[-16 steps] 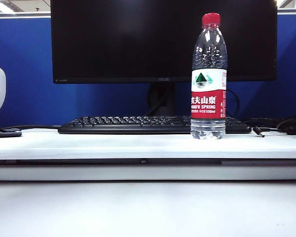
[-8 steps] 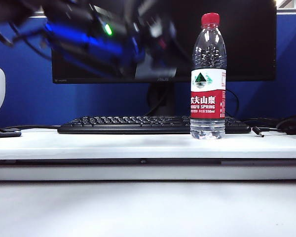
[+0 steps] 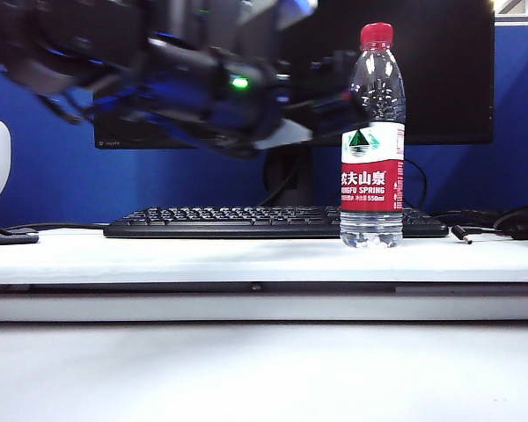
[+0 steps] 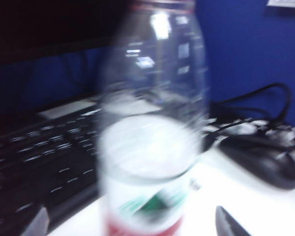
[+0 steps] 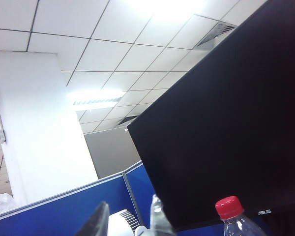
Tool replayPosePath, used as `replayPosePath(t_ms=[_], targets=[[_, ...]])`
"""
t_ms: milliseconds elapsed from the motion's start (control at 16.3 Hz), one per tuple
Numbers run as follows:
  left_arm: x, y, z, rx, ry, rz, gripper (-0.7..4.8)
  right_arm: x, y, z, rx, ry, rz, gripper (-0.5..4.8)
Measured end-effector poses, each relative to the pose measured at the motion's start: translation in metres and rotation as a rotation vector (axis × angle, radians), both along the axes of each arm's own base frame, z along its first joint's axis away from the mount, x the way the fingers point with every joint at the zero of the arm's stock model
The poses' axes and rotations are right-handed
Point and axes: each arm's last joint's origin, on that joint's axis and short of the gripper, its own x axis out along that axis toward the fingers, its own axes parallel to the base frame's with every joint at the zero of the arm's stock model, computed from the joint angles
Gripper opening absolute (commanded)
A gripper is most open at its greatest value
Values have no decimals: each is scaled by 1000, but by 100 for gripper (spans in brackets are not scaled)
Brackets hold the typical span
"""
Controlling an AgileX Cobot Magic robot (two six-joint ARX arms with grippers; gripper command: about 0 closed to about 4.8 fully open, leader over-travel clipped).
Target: Unscrew the cap from the plastic bottle on the table.
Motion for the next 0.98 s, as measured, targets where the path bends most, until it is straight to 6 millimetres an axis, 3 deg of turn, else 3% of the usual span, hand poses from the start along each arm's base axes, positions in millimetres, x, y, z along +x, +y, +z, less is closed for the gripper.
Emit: replayPosePath(t_ms=[307,613,797,981], targets=[[2,-28,-13,15,13,41,479,0,0,1,0,-3,0,118],[23,-51,-32,-23,83,127,479,0,0,1,0,-2,0,118],[36,-68,-29,-58,68,106,479,0,0,1,0,-1,0,118],[38,-71,-26,-69,58,103,479,0,0,0,0,2,0,118]])
